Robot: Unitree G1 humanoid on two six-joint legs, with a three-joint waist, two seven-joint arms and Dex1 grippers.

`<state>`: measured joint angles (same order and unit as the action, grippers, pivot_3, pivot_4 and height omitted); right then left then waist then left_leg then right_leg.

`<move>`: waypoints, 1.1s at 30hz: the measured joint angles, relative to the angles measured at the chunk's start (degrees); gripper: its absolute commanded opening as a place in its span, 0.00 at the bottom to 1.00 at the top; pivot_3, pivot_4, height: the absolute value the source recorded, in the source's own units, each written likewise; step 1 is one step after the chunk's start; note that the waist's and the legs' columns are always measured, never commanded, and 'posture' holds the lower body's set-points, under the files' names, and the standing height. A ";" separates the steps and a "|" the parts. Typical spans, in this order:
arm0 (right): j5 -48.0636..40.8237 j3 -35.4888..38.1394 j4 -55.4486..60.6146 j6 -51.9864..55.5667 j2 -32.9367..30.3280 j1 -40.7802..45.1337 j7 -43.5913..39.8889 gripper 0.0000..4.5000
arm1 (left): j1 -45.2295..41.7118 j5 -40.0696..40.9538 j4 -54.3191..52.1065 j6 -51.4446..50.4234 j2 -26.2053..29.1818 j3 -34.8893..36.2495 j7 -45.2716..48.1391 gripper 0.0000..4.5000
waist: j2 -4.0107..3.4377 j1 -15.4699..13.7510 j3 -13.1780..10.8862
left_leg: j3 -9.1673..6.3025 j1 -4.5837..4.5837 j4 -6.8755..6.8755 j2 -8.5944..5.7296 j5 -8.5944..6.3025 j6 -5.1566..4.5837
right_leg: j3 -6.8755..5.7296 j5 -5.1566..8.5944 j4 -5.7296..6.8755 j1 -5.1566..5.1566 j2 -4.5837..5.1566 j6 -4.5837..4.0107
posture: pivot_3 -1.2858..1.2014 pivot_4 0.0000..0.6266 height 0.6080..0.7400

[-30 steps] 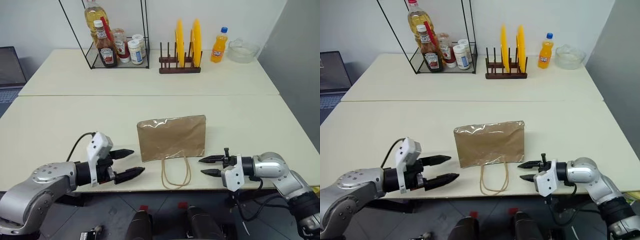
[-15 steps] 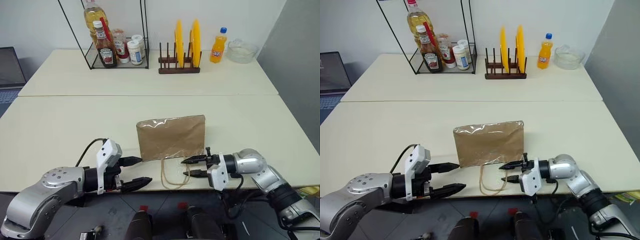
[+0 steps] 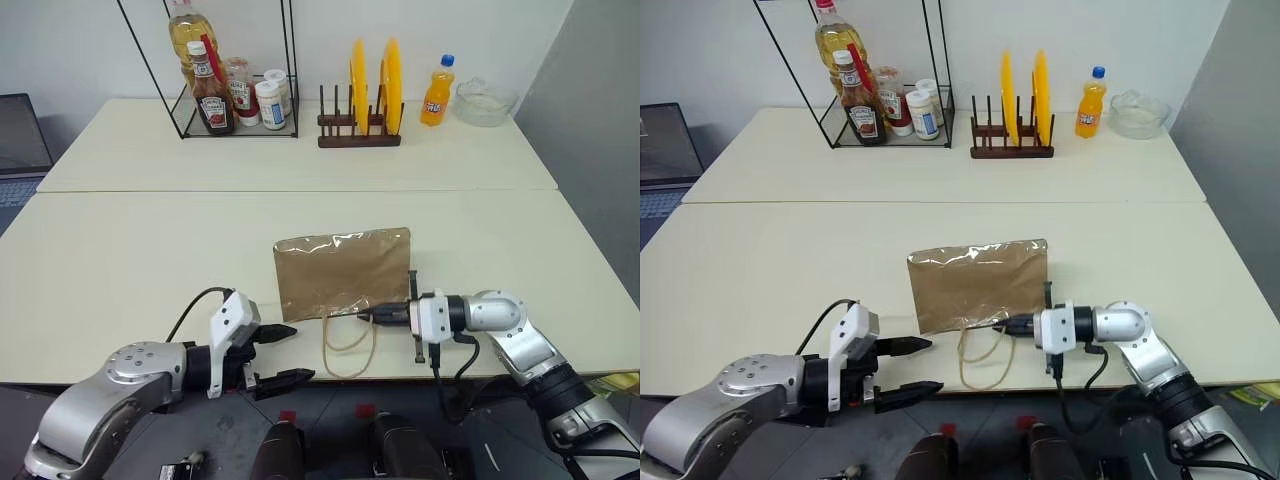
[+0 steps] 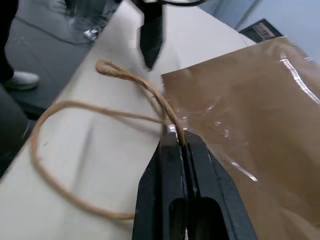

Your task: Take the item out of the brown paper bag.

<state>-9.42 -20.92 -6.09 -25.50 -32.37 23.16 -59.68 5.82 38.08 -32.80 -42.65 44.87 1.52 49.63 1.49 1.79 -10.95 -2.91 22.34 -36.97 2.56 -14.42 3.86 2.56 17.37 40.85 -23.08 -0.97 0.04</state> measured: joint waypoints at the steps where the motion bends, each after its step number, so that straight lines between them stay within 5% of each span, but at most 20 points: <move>1: -0.68 0.81 1.72 2.35 0.14 0.39 0.40 0.00 | -0.35 -0.84 0.67 0.64 -0.82 -0.89 -0.48 1.00 | 0.00 -0.03 0.00 | -0.02 0.00 0.00 0.00 0.00 0.00 | -0.03 0.00 0.00 0.00 0.00 0.00 | 0.52 0.24 1.00; 13: -0.54 2.73 10.01 13.37 2.32 0.01 3.48 0.00 | -9.21 -6.69 11.46 4.36 -12.40 -6.83 -5.04 1.00 | 0.00 0.00 0.01 | -0.04 0.04 0.01 -0.02 0.00 0.00 | -0.05 0.00 0.00 -0.01 -0.01 0.01 | 0.52 0.24 1.00; 25: 1.45 3.42 9.72 13.38 2.09 -0.49 3.49 0.00 | -6.06 1.81 7.42 -1.34 -7.44 -2.22 -0.70 1.00 | -0.01 0.02 0.01 | -0.06 0.04 0.01 -0.01 0.00 0.00 | -0.07 0.01 0.01 -0.03 -0.01 0.01 | 0.52 0.24 1.00; 33: 1.53 3.42 9.72 13.38 2.94 -0.49 3.46 0.00 | -6.14 4.52 7.41 -3.67 -12.34 -2.76 -3.18 1.00 | 0.00 0.00 0.01 | -0.05 0.05 0.00 -0.02 0.00 0.00 | -0.06 0.00 0.00 -0.02 -0.01 0.01 | 0.52 0.24 1.00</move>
<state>-7.88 -17.49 3.62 -12.12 -29.43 22.68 -56.22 -0.32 42.60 -25.38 -46.31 32.53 -1.24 46.45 1.49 1.79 -10.94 -2.96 22.39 -36.98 2.54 -14.42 3.86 2.50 17.37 40.85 -23.10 -0.97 0.05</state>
